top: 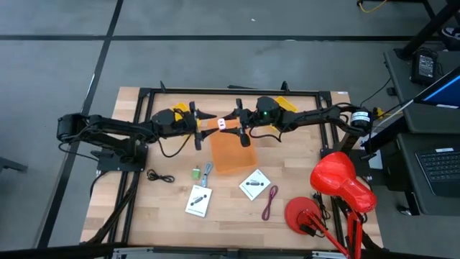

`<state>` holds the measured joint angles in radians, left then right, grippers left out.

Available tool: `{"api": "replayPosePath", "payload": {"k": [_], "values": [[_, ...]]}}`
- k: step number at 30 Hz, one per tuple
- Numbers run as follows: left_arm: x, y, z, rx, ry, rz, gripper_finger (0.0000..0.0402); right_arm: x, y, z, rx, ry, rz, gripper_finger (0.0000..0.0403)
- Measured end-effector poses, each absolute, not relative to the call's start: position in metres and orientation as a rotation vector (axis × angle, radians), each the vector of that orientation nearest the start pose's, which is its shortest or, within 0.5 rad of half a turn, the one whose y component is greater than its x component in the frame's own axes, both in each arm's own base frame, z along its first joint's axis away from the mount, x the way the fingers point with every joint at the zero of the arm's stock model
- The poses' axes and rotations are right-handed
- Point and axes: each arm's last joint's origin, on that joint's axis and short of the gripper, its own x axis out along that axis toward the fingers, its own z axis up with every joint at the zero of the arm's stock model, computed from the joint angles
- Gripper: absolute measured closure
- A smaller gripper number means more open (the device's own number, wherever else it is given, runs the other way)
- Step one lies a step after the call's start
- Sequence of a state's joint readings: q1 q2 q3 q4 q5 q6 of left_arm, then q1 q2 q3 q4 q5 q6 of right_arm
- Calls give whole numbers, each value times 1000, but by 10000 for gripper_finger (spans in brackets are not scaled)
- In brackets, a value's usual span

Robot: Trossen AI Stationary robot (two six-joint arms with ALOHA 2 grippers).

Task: Pick and place items into bin
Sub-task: Put the pink charger adapter into the left yellow bin

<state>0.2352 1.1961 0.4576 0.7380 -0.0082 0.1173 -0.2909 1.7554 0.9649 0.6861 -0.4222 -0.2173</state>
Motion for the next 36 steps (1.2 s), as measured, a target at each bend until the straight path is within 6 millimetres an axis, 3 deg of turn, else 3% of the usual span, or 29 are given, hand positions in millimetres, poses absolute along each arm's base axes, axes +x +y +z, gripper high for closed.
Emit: {"api": "replayPosePath", "payload": {"k": [29, 36], "values": [[253, 58, 224, 91, 14, 194, 170, 365, -97, 224, -189, 60, 139, 234], [254, 59, 224, 147, 24, 227, 206, 365, -97, 223, -192, 63, 137, 235]]}}
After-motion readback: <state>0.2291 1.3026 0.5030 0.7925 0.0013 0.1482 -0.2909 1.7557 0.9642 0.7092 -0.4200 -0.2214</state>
